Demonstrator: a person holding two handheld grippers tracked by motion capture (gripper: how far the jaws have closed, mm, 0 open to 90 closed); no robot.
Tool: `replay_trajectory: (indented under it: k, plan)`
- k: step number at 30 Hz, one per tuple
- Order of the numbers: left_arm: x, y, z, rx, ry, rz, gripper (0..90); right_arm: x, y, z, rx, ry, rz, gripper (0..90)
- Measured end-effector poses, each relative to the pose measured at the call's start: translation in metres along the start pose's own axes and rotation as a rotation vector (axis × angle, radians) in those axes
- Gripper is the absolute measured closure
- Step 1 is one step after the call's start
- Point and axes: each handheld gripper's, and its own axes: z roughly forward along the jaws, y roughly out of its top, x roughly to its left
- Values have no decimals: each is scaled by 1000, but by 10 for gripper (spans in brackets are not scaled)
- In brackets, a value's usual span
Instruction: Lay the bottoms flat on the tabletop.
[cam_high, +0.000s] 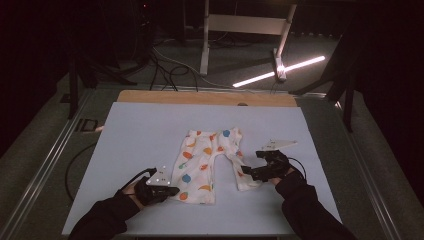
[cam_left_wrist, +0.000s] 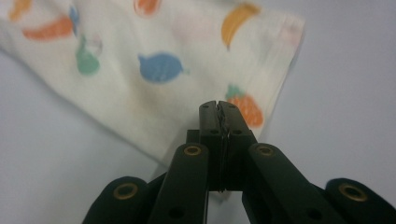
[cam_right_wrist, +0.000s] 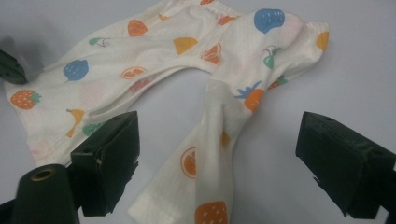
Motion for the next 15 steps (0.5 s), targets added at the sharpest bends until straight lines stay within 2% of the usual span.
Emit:
replay_trajectory:
  k: [1,4,12,15]
  plan:
    - [1,-2,1,6,-13,-9,896,0,0,0,1,0,0,138]
    - [3,-6,1,4,-18,-21,896,1,0,0,0,4,-2,138]
    - [-4,-14,-8,34,-13,21,894,0,0,-2,-4,0,-4,138]
    - [-5,-18,-10,16,-16,2,880,1,-1,-2,-2,3,-6,138]
